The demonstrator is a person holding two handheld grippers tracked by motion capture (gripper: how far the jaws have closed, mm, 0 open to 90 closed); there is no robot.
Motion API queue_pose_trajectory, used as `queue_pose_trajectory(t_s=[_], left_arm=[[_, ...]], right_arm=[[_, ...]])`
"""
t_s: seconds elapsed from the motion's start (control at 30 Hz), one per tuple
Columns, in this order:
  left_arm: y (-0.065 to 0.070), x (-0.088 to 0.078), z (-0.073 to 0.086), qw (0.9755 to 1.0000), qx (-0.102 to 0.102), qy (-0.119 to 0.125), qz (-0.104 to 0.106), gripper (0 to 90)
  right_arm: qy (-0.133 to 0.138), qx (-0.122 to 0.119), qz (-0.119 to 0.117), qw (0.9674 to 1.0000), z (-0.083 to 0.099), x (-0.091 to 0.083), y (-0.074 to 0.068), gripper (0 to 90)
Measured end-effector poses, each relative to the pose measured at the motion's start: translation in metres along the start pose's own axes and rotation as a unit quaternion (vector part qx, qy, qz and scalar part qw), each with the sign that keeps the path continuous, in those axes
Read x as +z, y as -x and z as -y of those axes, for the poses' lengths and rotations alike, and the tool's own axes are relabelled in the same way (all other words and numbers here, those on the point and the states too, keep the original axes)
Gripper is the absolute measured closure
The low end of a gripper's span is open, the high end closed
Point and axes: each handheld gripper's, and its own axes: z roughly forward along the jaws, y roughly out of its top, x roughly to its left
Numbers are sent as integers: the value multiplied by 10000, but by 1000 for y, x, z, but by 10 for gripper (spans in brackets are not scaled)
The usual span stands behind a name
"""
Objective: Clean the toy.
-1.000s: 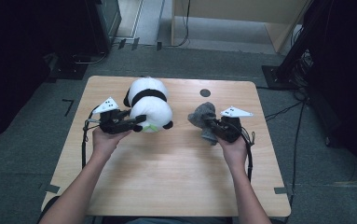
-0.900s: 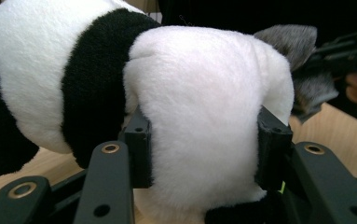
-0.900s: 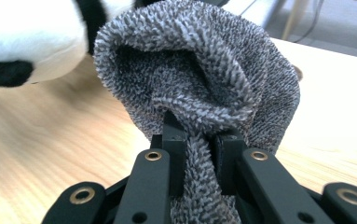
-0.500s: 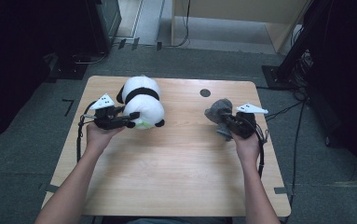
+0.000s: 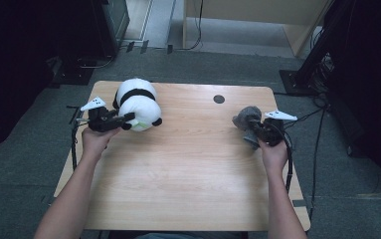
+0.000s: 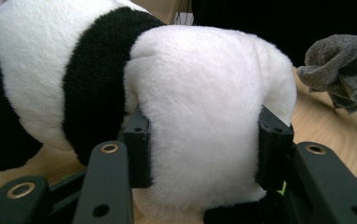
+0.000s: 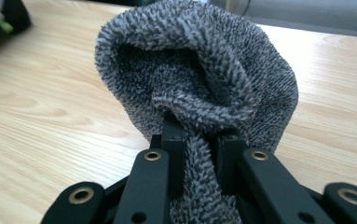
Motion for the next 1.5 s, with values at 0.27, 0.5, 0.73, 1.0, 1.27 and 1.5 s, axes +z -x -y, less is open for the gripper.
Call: queue_pose_trajectory(t_s=[0.27, 0.5, 0.73, 1.0, 1.27, 1.5], left_arm=[[-8, 10, 12, 9994, -177, -290, 28, 469], [-8, 16, 16, 9987, -81, -513, -14, 379], [-5, 18, 15, 9977, 69, -677, -55, 240], [2, 17, 11, 9958, 108, -901, -155, 158], [7, 13, 10, 9938, 211, -1070, -210, 142], [10, 5, 7, 9961, 103, -872, -39, 0]], right_arm=[[-545, -180, 50, 9983, 15, 33, -3, 751], [-682, -29, -96, 9976, 24, 42, 2, 687], [-679, 187, -284, 9971, 25, 43, 6, 479], [-666, 284, -197, 9972, 19, 38, 4, 287], [-509, 458, -206, 9974, 10, 18, 6, 251], [-315, 420, -246, 9983, 7, 0, 3, 251]])
